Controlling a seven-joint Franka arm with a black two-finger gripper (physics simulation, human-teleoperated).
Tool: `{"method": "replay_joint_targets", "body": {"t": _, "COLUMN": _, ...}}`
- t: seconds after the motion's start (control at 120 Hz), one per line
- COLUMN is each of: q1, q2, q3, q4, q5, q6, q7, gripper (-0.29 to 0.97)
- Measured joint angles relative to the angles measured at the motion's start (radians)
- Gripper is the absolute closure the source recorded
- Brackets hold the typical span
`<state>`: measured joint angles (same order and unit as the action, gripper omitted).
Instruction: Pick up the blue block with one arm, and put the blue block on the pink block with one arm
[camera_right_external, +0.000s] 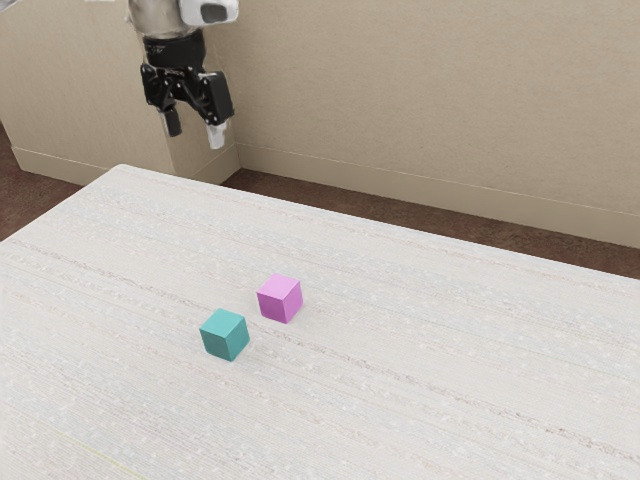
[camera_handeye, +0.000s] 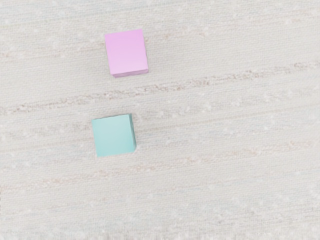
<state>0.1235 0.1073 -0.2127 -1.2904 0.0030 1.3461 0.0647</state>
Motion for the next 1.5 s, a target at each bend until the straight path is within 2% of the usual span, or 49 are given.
{"method": "replay_joint_targets", "body": {"t": 0.083, "q1": 0.028, "q2": -0.193, "q3": 0.0, "q4": -0.338, "q5": -0.001, "q6": 0.101, "q7": 0.016, "gripper": 0.0}}
{"method": "replay_joint_targets", "body": {"t": 0.158, "q1": 0.055, "q2": -0.292, "q3": 0.002, "q4": -0.591, "q5": -0.007, "q6": 0.217, "q7": 0.028, "gripper": 0.0}}
{"method": "replay_joint_targets", "body": {"t": 0.208, "q1": 0.065, "q2": -0.313, "q3": 0.004, "q4": -0.675, "q5": -0.008, "q6": 0.287, "q7": 0.035, "gripper": 0.0}}
{"method": "replay_joint_targets", "body": {"t": 0.308, "q1": 0.062, "q2": -0.305, "q3": 0.029, "q4": -0.75, "q5": -0.01, "q6": 0.381, "q7": 0.048, "gripper": 0.0}}
{"method": "replay_joint_targets", "body": {"t": 0.692, "q1": 0.064, "q2": -0.067, "q3": 0.055, "q4": -0.812, "q5": -0.009, "q6": 0.684, "q7": 0.085, "gripper": 0.0}}
{"method": "replay_joint_targets", "body": {"t": 0.883, "q1": 0.059, "q2": -0.026, "q3": 0.065, "q4": -0.869, "q5": -0.006, "q6": 0.795, "q7": 0.097, "gripper": 0.0}}
{"method": "replay_joint_targets", "body": {"t": 1.158, "q1": 0.059, "q2": 0.079, "q3": 0.076, "q4": -0.873, "q5": 0.0, "q6": 0.895, "q7": 0.11, "gripper": 0.0}}
{"method": "replay_joint_targets", "body": {"t": 1.5, "q1": 0.049, "q2": 0.157, "q3": 0.078, "q4": -0.809, "q5": 0.006, "q6": 0.94, "q7": 0.127, "gripper": 0.0}}
